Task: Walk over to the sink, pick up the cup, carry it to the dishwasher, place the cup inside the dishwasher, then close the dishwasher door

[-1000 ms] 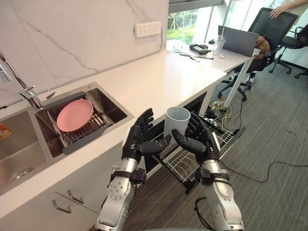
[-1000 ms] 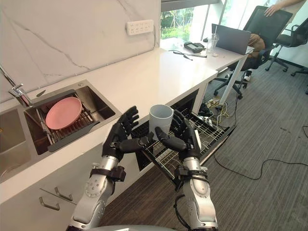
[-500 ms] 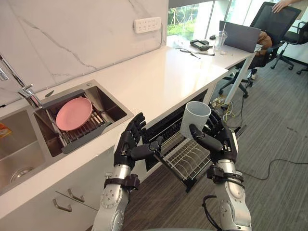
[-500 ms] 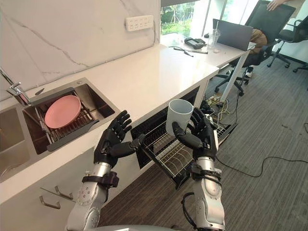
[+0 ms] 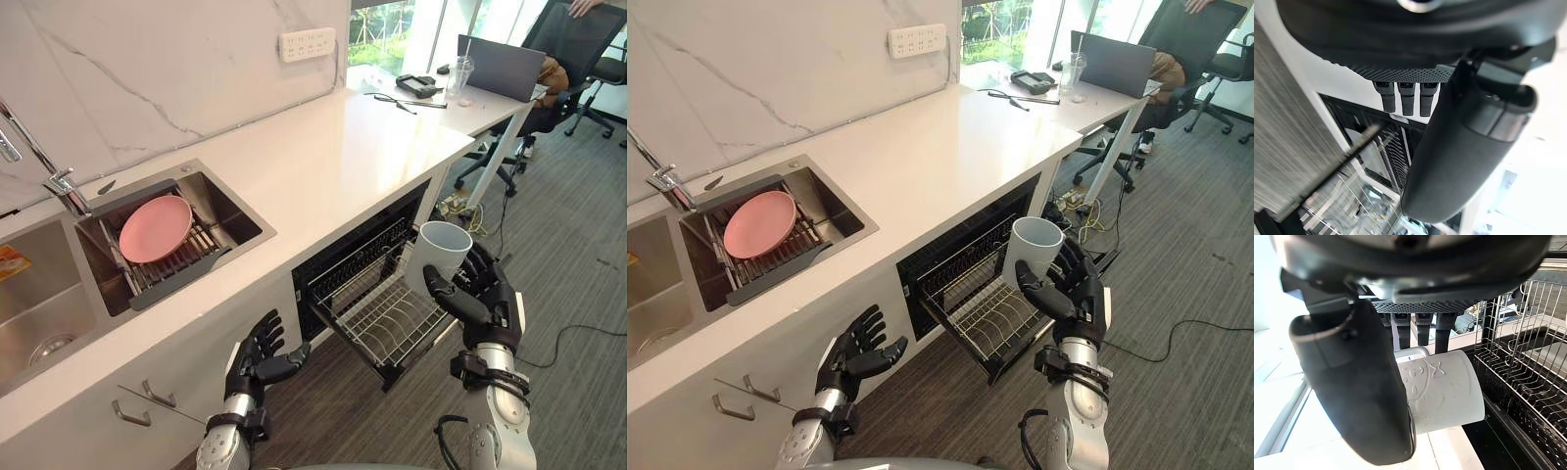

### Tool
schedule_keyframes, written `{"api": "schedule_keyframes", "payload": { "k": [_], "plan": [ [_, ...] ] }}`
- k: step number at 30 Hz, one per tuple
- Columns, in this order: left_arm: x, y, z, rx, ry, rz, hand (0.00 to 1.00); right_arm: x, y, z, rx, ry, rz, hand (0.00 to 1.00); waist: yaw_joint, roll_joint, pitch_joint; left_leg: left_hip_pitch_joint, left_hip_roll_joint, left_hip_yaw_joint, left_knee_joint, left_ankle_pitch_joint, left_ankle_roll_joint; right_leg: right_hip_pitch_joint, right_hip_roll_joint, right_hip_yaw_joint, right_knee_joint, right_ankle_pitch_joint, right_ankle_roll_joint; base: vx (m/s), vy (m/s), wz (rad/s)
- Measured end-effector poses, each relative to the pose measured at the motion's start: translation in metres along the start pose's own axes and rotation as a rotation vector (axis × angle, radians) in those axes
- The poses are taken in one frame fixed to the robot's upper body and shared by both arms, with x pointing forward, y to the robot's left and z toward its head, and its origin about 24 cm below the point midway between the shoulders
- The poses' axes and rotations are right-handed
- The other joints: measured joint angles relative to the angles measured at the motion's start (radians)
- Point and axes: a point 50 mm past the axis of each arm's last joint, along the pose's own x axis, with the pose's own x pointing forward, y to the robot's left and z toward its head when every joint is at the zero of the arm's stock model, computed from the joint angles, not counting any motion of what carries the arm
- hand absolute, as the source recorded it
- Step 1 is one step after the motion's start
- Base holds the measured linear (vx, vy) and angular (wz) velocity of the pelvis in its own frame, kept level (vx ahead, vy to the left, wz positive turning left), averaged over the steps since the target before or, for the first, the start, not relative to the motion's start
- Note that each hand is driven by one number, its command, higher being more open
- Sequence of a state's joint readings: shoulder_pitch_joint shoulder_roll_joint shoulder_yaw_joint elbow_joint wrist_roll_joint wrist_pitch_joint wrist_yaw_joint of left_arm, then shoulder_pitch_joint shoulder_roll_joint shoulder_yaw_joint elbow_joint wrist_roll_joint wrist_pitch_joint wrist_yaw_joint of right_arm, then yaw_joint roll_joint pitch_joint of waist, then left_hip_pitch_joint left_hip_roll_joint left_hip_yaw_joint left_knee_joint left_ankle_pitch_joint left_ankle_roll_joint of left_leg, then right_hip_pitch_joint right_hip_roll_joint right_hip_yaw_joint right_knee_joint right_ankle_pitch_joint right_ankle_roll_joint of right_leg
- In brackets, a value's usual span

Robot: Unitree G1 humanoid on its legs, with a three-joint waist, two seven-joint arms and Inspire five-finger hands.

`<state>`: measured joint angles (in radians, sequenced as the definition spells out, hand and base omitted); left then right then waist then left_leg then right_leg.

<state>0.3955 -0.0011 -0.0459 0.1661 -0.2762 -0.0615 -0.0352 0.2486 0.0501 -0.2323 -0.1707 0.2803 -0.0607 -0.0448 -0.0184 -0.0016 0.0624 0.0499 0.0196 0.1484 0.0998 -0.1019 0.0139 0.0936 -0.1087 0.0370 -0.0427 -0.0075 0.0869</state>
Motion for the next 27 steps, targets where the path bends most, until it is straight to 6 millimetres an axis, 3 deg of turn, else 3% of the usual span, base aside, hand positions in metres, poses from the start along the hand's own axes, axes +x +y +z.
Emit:
{"api": "schedule_keyframes", "payload": {
  "k": [17,21,27],
  "plan": [
    [-0.015,0.035,-0.056,-0.045,0.239,0.227,0.90,0.000,-0.012,0.001,-0.054,-0.002,-0.049,0.30,0.004,-0.002,0.009,-0.005,-0.004,-0.013,-0.018,0.002,0.000,-0.001,-0.005,-0.033,-0.008,-0.001,0.002,-0.01,-0.010,0.02],
    [-0.017,0.045,-0.072,-0.001,0.331,0.259,0.90,-0.001,-0.021,-0.017,-0.103,0.076,-0.069,0.30,0.006,-0.003,0.010,-0.005,-0.006,-0.016,-0.040,0.016,-0.003,-0.009,-0.006,-0.041,-0.009,-0.002,0.002,0.00,-0.016,0.03],
    [-0.019,0.059,-0.077,0.034,0.376,0.296,0.90,-0.005,-0.031,-0.040,-0.150,0.187,-0.087,0.30,0.008,0.002,0.018,-0.006,-0.011,-0.021,-0.059,0.029,-0.003,-0.015,-0.006,-0.046,-0.014,-0.002,0.002,0.00,-0.011,0.02]
  ]
}}
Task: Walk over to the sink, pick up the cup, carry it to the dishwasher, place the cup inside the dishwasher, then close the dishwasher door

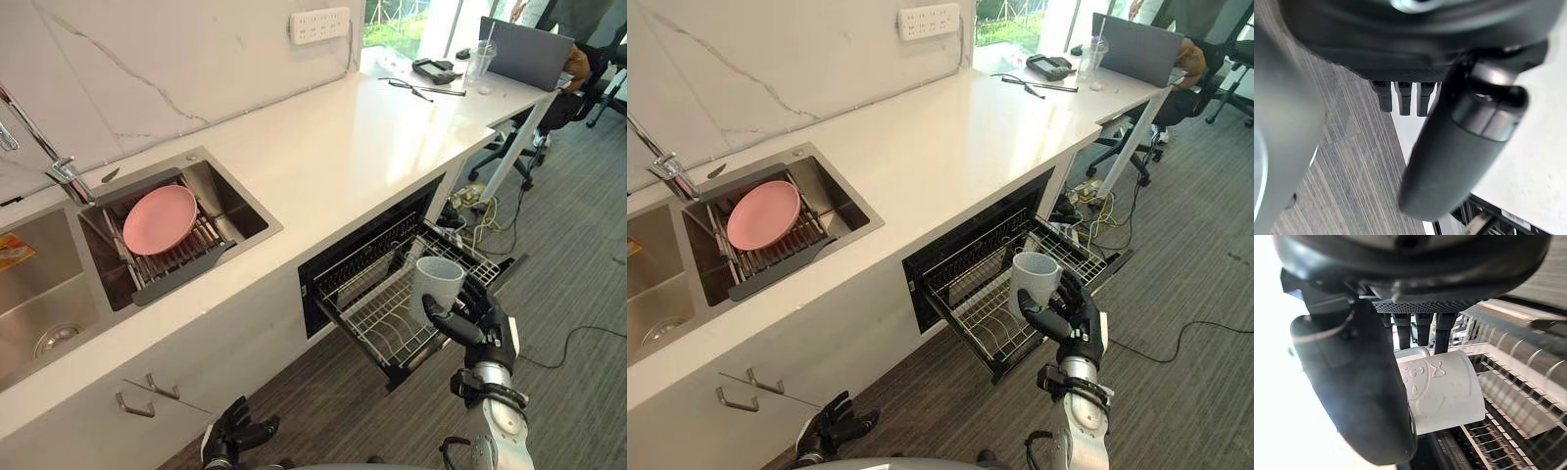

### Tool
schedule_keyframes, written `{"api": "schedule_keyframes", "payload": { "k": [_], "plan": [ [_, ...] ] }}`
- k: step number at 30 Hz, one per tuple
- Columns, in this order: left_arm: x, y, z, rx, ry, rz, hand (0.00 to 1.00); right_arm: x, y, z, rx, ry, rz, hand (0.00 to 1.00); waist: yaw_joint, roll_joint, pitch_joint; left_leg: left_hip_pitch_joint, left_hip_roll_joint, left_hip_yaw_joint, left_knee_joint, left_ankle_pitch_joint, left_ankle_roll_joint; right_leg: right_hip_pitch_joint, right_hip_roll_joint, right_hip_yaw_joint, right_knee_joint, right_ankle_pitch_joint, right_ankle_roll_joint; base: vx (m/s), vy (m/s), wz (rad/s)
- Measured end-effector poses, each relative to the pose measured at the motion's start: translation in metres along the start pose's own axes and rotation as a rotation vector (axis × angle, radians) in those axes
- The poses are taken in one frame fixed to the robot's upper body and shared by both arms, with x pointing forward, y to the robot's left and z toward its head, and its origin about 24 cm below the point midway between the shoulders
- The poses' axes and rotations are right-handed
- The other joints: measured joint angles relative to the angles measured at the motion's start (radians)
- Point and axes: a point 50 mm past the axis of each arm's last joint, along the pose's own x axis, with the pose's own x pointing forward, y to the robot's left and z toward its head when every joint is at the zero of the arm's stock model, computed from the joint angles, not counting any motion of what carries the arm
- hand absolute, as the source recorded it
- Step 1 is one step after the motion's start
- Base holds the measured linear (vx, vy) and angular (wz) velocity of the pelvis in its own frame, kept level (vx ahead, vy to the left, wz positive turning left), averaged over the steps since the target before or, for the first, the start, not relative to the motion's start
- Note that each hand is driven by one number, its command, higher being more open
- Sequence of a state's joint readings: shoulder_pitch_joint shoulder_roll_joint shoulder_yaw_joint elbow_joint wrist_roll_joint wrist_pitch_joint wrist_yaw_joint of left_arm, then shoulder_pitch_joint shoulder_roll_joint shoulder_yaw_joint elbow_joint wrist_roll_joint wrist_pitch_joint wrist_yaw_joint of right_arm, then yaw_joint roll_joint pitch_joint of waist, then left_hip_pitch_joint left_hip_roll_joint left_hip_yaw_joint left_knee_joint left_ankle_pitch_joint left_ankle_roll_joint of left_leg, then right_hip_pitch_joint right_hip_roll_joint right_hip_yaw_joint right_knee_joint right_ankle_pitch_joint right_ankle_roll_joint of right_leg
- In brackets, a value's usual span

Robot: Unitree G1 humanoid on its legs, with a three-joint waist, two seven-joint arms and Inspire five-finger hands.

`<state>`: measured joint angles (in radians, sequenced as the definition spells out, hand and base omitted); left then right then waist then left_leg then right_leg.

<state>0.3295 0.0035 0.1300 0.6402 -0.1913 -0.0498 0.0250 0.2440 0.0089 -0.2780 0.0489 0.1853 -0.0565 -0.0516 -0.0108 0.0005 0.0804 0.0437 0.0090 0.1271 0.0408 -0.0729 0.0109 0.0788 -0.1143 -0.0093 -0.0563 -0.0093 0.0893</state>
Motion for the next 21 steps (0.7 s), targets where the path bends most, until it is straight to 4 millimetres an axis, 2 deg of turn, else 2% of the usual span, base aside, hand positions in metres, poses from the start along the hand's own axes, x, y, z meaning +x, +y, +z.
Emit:
{"api": "schedule_keyframes", "payload": {
  "k": [5,12,17,21],
  "plan": [
    [0.001,0.004,0.005,0.033,-0.021,0.003,0.90,0.004,-0.004,0.000,-0.058,0.004,0.006,0.30,0.000,0.004,0.032,-0.023,0.000,0.000,0.008,0.002,0.001,-0.023,0.000,0.000,0.005,0.000,0.000,-0.03,-0.014,0.00],
    [0.010,-0.007,0.025,0.038,-0.086,-0.020,0.90,0.031,0.012,0.035,-0.068,-0.127,0.049,0.30,0.011,0.028,0.145,-0.167,0.013,-0.001,0.095,-0.006,0.003,-0.150,0.001,0.004,0.056,0.008,0.002,-0.07,-0.007,0.02],
    [0.013,-0.016,0.036,0.026,-0.130,-0.033,0.90,0.045,0.021,0.060,-0.082,-0.214,0.066,0.30,0.025,0.038,0.191,-0.241,0.013,-0.005,0.124,-0.006,0.004,-0.213,-0.002,0.002,0.073,0.013,0.005,-0.04,0.008,0.04],
    [0.014,-0.019,0.039,0.024,-0.151,-0.036,0.90,0.054,0.028,0.068,-0.080,-0.238,0.069,0.30,0.027,0.041,0.209,-0.259,0.010,-0.006,0.125,-0.005,0.005,-0.230,-0.007,0.001,0.073,0.014,0.005,0.00,0.000,0.00]
  ]
}}
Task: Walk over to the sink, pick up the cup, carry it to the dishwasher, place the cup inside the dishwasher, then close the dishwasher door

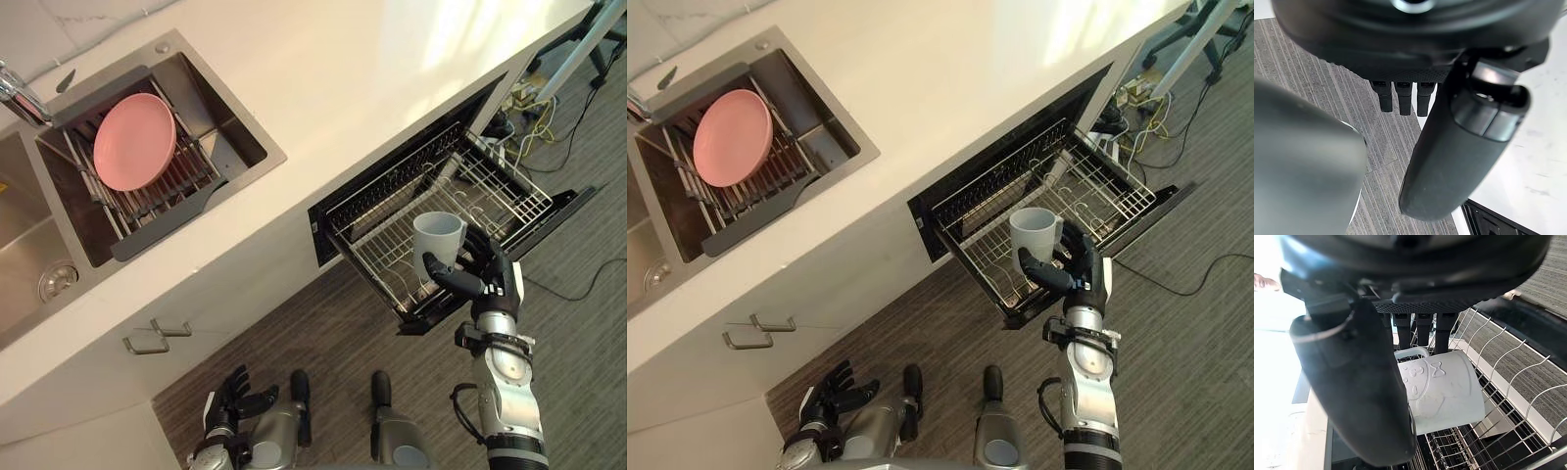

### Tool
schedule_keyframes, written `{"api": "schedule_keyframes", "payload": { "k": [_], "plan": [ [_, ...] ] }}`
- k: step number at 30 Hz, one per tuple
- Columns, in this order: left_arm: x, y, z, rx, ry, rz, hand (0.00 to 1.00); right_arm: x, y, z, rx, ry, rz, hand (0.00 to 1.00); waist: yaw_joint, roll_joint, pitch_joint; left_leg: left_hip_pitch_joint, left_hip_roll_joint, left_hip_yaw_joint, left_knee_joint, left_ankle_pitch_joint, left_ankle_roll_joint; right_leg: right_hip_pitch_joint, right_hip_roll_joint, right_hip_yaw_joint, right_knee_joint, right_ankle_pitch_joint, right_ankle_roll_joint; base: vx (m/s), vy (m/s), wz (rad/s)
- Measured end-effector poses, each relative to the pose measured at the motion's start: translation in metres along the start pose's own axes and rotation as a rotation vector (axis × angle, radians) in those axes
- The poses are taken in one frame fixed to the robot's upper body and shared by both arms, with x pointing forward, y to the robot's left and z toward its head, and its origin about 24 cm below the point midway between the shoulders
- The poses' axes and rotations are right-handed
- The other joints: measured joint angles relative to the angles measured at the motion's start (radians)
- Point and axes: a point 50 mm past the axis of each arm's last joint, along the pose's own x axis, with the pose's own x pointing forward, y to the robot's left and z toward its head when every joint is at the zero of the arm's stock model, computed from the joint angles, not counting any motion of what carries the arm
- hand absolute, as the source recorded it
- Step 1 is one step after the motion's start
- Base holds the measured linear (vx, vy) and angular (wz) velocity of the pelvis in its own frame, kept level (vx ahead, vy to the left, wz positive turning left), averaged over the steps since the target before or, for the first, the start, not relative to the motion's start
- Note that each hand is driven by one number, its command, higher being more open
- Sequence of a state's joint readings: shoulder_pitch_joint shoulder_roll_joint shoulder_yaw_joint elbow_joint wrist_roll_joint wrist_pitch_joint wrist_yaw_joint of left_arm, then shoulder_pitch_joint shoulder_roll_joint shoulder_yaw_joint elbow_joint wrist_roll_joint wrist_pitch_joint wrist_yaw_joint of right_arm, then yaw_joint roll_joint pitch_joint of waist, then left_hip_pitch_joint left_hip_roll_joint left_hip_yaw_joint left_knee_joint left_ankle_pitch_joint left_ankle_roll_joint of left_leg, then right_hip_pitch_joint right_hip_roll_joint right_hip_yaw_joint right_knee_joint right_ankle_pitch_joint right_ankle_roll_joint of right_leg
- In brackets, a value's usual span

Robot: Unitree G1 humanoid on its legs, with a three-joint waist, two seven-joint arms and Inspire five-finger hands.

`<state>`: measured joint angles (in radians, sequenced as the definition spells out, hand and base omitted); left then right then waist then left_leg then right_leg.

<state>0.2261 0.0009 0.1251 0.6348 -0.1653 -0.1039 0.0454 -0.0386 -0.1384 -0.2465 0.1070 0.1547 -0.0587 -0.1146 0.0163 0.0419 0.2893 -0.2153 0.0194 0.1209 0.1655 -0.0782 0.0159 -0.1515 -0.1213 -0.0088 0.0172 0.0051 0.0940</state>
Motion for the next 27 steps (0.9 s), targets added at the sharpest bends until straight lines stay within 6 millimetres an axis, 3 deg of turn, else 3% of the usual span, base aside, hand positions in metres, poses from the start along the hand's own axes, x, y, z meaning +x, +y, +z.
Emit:
{"api": "schedule_keyframes", "payload": {
  "k": [7,16,22,23,27],
  "plan": [
    [0.003,-0.006,0.006,0.008,-0.024,-0.021,0.90,0.024,0.003,0.006,-0.042,-0.009,-0.010,0.30,0.008,0.022,0.037,-0.020,-0.011,-0.020,-0.002,0.008,0.008,-0.009,-0.007,-0.020,0.000,0.001,0.001,-0.02,0.001,0.09],
    [0.007,-0.012,0.017,0.023,-0.064,-0.029,0.90,0.050,0.008,0.019,-0.166,-0.032,-0.002,0.30,0.019,0.033,0.087,-0.050,-0.030,-0.033,-0.028,0.040,0.018,-0.043,-0.021,-0.034,0.001,0.015,0.003,-0.05,0.011,0.07],
    [0.008,-0.013,0.019,0.028,-0.072,-0.032,0.90,0.061,0.012,0.014,-0.199,0.010,-0.002,0.30,0.024,0.033,0.098,-0.056,-0.041,-0.037,-0.043,0.057,0.023,-0.053,-0.030,-0.040,0.000,0.025,0.001,-0.05,0.018,0.04],
    [0.008,-0.013,0.020,0.030,-0.076,-0.033,0.90,0.062,0.013,0.015,-0.200,0.010,-0.002,0.90,0.024,0.033,0.103,-0.056,-0.042,-0.038,-0.043,0.057,0.024,-0.053,-0.031,-0.041,0.000,0.026,0.001,-0.04,0.013,0.02],
    [0.009,-0.013,0.022,0.040,-0.082,-0.029,0.90,0.065,0.014,0.014,-0.209,0.021,-0.004,0.90,0.025,0.035,0.113,-0.061,-0.053,-0.041,-0.048,0.066,0.029,-0.057,-0.035,-0.048,-0.003,0.032,0.003,-0.05,0.018,0.04]
  ]
}}
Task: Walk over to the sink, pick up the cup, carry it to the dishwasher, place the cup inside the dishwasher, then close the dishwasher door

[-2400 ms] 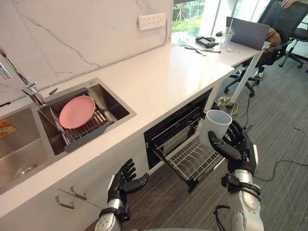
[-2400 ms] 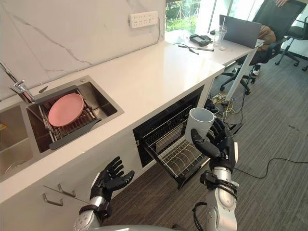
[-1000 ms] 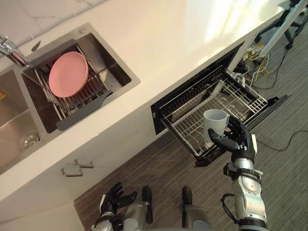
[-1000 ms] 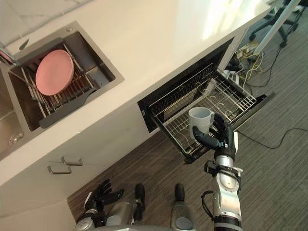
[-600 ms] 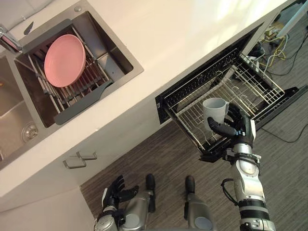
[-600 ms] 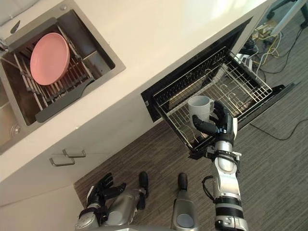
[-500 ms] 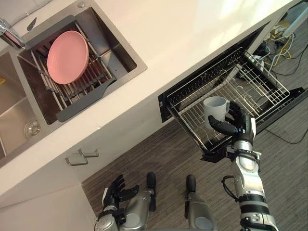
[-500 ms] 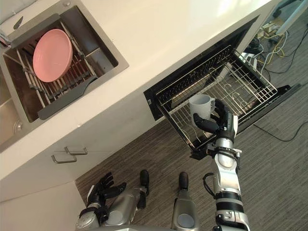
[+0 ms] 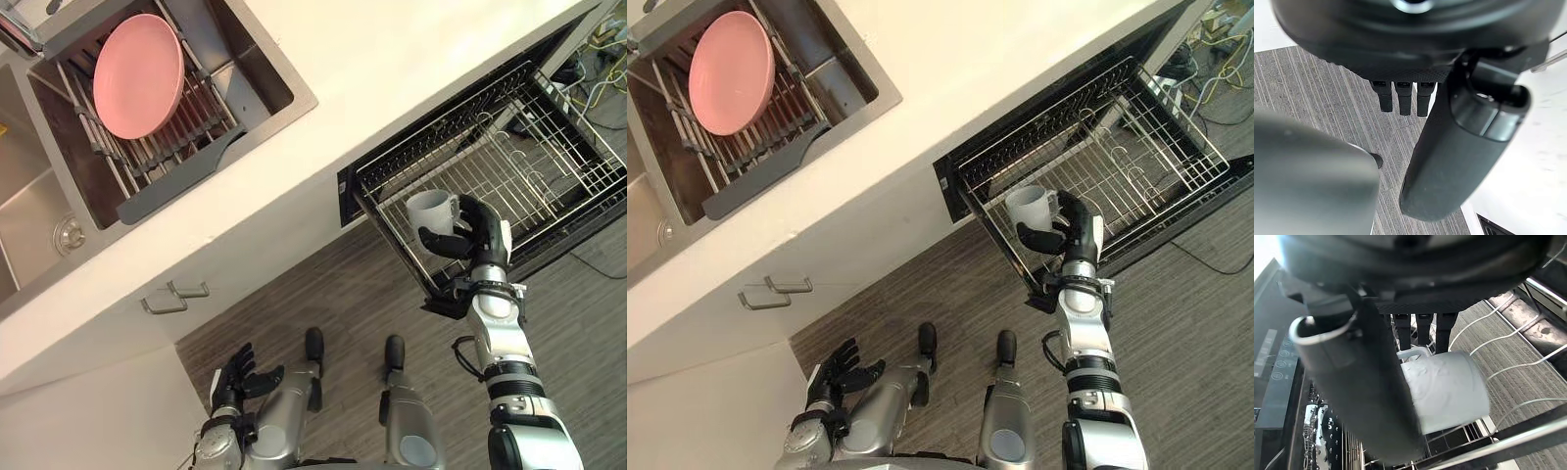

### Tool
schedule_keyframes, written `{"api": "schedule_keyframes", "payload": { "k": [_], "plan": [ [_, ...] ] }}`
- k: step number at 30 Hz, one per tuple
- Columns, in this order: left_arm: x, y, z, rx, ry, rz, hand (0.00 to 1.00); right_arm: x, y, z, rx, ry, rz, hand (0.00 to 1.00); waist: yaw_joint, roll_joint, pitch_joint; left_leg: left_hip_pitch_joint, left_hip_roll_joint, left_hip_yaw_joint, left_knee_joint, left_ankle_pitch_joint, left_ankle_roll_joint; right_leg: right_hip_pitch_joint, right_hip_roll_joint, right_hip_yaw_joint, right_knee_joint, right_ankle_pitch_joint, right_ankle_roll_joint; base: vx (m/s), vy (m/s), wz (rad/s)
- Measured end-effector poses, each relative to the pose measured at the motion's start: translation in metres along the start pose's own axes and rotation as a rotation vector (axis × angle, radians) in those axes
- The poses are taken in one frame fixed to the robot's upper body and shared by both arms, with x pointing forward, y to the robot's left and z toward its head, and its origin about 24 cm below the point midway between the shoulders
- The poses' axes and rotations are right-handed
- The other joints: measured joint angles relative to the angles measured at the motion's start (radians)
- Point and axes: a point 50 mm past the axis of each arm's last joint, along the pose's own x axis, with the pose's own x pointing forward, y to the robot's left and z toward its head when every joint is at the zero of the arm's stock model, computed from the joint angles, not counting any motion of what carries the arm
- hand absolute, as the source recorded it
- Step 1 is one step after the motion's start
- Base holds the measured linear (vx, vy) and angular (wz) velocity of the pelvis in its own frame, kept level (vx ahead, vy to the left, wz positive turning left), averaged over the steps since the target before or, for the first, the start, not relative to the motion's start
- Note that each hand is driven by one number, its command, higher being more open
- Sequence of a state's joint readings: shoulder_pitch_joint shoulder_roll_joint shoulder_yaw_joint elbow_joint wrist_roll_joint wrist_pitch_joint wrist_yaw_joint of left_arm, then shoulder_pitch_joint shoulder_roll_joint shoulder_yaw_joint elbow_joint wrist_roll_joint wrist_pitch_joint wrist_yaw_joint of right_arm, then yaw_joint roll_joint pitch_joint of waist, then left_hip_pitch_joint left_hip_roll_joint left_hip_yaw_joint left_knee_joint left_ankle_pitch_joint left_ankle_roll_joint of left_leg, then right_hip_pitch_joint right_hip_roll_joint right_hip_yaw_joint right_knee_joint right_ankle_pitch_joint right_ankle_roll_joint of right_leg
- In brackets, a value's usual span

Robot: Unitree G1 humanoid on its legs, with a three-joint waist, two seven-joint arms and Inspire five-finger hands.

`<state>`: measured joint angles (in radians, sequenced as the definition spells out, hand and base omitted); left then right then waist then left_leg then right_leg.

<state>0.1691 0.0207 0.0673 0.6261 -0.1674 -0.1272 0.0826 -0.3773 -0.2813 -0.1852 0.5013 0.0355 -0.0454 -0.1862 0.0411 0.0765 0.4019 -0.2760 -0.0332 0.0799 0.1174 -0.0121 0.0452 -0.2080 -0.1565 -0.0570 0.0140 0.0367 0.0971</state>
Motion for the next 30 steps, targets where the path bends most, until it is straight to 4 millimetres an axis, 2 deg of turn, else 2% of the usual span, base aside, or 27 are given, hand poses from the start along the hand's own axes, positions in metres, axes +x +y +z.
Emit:
{"api": "schedule_keyframes", "payload": {
  "k": [4,11,15,19,20,23,26,27,29,30],
  "plan": [
    [0.002,-0.003,0.004,0.003,-0.012,-0.007,0.90,0.001,0.001,0.001,-0.003,-0.003,-0.020,0.90,0.003,0.008,0.023,-0.005,-0.002,-0.009,-0.004,0.012,-0.002,0.004,-0.001,-0.010,-0.013,0.013,0.004,-0.05,-0.001,0.07],
    [0.002,-0.005,0.005,0.008,-0.014,-0.014,0.90,-0.005,0.008,0.003,0.029,-0.018,-0.046,0.90,0.005,0.008,0.023,0.006,0.003,-0.009,-0.011,0.021,-0.003,0.010,0.000,-0.009,-0.013,0.017,0.003,-0.06,-0.010,-0.01],
    [0.002,-0.006,0.004,0.007,-0.005,-0.015,0.90,-0.025,0.015,0.001,0.085,-0.038,-0.041,0.90,0.010,0.008,0.023,0.045,0.010,0.005,-0.030,0.021,-0.004,0.036,0.003,-0.002,-0.015,0.015,0.000,-0.02,-0.019,-0.10],
    [0.002,-0.006,0.002,0.009,0.008,-0.014,0.90,-0.045,0.013,0.000,0.122,-0.061,-0.059,0.90,0.007,0.005,0.021,0.076,0.016,0.012,-0.043,0.018,-0.008,0.060,0.010,-0.002,-0.020,0.012,-0.003,0.01,-0.025,-0.09],
    [0.002,-0.005,0.001,0.013,0.016,-0.013,0.90,-0.055,0.013,-0.002,0.146,-0.062,-0.074,0.90,0.000,0.000,0.018,0.097,0.021,0.013,-0.046,0.014,-0.013,0.080,0.014,-0.002,-0.024,0.008,-0.006,0.03,-0.030,-0.06],
    [0.002,-0.002,0.000,0.027,0.026,-0.010,0.90,-0.067,0.012,-0.006,0.171,-0.051,-0.091,0.90,-0.006,-0.011,0.010,0.120,0.027,0.014,-0.048,0.008,-0.021,0.107,0.020,-0.003,-0.035,0.005,-0.007,0.02,-0.031,-0.05],
    [0.001,0.003,-0.005,0.061,0.051,-0.001,0.90,-0.084,0.008,-0.017,0.182,-0.014,-0.114,0.90,-0.014,-0.036,-0.024,0.154,0.038,0.015,-0.058,0.000,-0.029,0.136,0.032,-0.003,-0.038,-0.009,-0.011,0.04,-0.046,-0.04],
    [0.000,0.006,-0.010,0.075,0.072,0.004,0.90,-0.090,0.006,-0.020,0.183,0.000,-0.118,0.90,-0.019,-0.045,-0.051,0.162,0.040,0.015,-0.063,-0.002,-0.032,0.142,0.036,-0.003,-0.040,-0.013,-0.013,0.07,-0.043,-0.04],
    [-0.001,0.009,-0.016,0.092,0.099,0.012,0.90,-0.096,0.004,-0.020,0.188,-0.002,-0.119,0.90,-0.032,-0.054,-0.073,0.191,0.042,0.016,-0.073,-0.007,-0.036,0.169,0.040,-0.003,-0.049,-0.017,-0.015,0.07,-0.027,-0.05],
    [-0.002,0.011,-0.021,0.097,0.123,0.017,0.90,-0.102,0.000,-0.019,0.184,-0.011,-0.117,0.90,-0.034,-0.056,-0.103,0.200,0.047,0.018,-0.075,-0.012,-0.038,0.180,0.042,-0.002,-0.058,-0.017,-0.015,0.04,-0.021,-0.05]
  ]
}}
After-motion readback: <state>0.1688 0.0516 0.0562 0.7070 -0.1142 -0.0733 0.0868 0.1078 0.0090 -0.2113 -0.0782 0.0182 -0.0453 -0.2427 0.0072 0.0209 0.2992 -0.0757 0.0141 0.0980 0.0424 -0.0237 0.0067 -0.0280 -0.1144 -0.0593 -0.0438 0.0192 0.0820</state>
